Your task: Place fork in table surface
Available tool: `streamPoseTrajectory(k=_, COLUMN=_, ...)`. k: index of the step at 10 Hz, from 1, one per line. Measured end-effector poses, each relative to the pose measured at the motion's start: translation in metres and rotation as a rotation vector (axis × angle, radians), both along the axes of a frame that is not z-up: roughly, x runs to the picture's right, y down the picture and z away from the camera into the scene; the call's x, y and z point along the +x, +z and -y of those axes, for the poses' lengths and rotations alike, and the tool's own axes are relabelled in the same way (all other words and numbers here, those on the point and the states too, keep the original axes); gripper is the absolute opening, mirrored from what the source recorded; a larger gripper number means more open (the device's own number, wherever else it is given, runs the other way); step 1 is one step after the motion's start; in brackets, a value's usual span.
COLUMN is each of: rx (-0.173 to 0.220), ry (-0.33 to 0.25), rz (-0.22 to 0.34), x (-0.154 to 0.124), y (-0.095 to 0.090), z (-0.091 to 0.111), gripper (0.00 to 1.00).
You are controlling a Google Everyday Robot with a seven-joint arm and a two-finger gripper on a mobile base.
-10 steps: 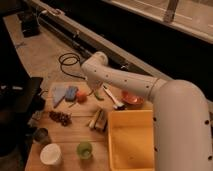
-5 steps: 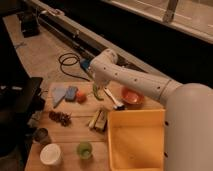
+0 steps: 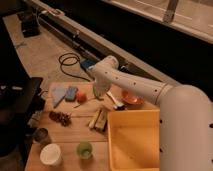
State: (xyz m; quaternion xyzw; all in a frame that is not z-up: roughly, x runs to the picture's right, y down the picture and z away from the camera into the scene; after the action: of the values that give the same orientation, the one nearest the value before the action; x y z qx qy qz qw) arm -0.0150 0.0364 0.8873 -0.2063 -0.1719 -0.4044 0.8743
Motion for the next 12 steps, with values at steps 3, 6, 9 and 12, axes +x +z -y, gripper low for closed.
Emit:
streamPoseTrajectory(k=3, rx=-0.072, ry=0.043, rz=0.001, x=0.006, y=0.019, z=-0.021, gripper=0.31)
streamPoseTrajectory(k=6, rx=-0.117, ry=0.074, rz=0.017, x=0.005, y=0.034, z=-0.038, gripper=0.58)
streamPoseTrajectory(k=9, rx=-0.133, ry=0.083, rz=0.023, x=0.004, y=0.036, z=-0.042, gripper=0.60)
streamPoseTrajectory(k=12, rx=-0.133, ry=0.085, rz=0.022, x=0.004, y=0.035, z=-0.042, gripper=0.60)
